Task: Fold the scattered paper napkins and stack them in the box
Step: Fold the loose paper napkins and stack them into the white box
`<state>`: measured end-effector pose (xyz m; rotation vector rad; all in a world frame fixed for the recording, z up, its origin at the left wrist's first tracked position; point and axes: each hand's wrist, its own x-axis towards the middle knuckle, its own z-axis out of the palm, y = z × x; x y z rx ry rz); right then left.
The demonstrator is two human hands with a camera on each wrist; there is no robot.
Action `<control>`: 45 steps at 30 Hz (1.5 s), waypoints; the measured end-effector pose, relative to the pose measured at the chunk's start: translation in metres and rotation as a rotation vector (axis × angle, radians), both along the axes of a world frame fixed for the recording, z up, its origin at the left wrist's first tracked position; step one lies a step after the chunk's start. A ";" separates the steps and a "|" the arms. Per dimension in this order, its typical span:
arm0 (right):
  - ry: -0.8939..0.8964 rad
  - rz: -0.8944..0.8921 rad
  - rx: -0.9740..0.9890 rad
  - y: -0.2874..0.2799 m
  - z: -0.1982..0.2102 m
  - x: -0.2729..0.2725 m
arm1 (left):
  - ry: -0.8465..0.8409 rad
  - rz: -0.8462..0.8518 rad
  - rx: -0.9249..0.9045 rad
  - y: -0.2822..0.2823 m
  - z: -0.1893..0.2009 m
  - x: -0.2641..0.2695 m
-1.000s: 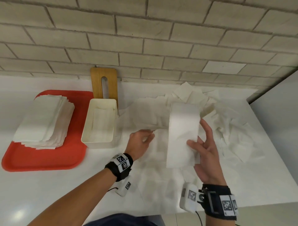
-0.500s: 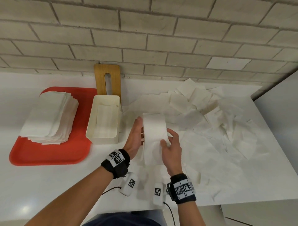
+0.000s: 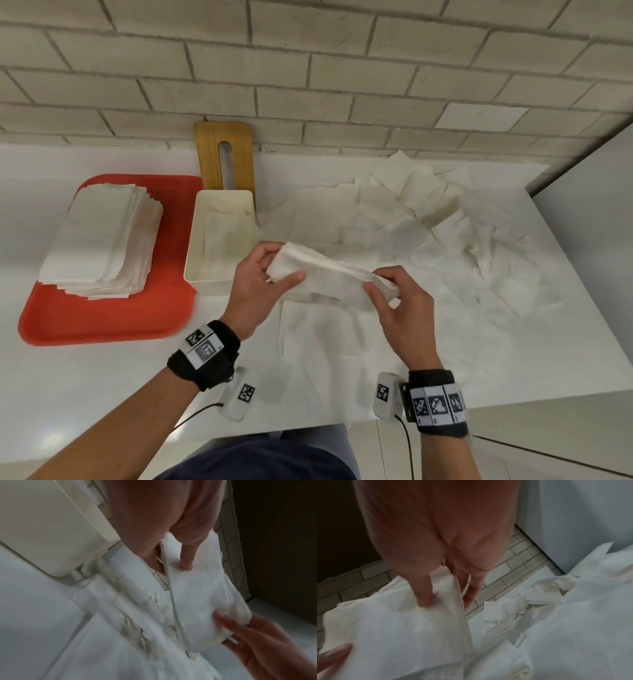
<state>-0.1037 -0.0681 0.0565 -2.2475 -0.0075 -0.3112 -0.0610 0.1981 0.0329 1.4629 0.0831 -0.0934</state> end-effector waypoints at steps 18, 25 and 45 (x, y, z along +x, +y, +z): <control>-0.013 0.002 0.024 0.004 -0.037 -0.001 | -0.071 -0.274 0.484 -0.003 -0.075 -0.005; -0.044 -0.025 0.155 0.001 0.017 0.018 | 0.047 -0.246 0.440 -0.004 -0.074 -0.001; 0.221 0.977 -0.290 0.162 0.173 0.157 | -0.123 -0.178 0.681 0.129 0.023 -0.054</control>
